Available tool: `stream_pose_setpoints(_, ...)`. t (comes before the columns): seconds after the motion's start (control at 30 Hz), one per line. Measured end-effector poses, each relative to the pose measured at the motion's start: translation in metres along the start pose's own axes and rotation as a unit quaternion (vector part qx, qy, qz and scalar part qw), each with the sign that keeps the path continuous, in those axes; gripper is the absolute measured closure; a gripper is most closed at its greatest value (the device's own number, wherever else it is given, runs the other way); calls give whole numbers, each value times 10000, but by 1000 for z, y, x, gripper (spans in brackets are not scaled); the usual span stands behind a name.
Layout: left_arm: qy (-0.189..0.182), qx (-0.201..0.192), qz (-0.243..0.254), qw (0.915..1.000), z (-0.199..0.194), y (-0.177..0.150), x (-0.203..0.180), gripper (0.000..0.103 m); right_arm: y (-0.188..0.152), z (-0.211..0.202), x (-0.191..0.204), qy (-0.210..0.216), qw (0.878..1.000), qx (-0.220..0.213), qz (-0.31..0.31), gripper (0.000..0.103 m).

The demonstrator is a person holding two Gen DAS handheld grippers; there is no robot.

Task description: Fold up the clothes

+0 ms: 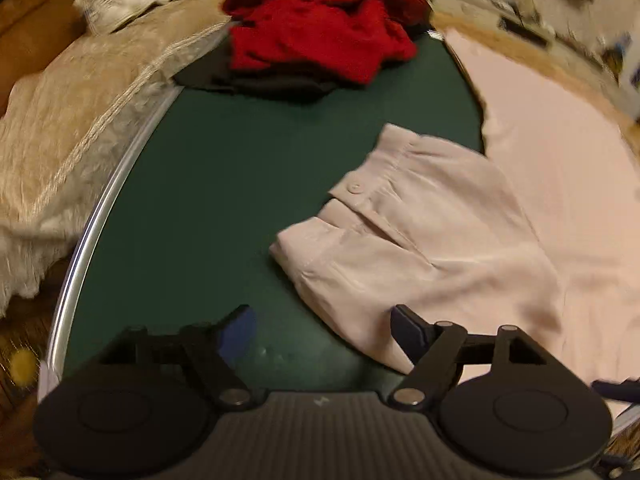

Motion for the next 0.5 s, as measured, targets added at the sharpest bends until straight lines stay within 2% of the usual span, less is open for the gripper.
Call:
stream_pose_setpoints(0.2,-136,-234,-669,9974,2,10,15,27,-3,-3,0,144,9999,6,20,47)
stream_pose_setpoints(0.23,-81,-285,-676,9973,4,14,15,33,-3,-3,-1,151,9999,-3,41,47)
stream_pose_setpoints(0.27,25,-322,-644,9974,5,17,14,45,-4,-3,-1,160,9999,-4,63,47)
stream_pose_setpoints(0.3,93,-346,-591,9976,6,19,13,53,-5,-1,-1,166,9998,-1,71,47)
stream_pose_setpoints(0.33,151,-367,-550,9977,7,22,11,69,-5,0,0,164,9998,-1,71,47)
stream_pose_setpoints(0.37,158,-371,-582,9975,10,25,11,81,-6,1,0,160,9998,-4,69,47)
stream_pose_setpoints(0.43,117,-394,-752,9963,11,29,14,91,-4,10,2,168,9998,-15,71,47)
stream_pose_setpoints(0.5,105,-502,-778,9956,8,32,16,93,-3,20,2,204,9998,-14,68,47)
Point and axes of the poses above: each gripper's, at about its wrist camera, not at the fingertips, and z roughly the way its jaws point, x to its left, y to its top, the point moved 7 cm from there along z, roughly the way its jaws point, and after that the axes turned 2 degrees about -y, right-handed, at the moved point
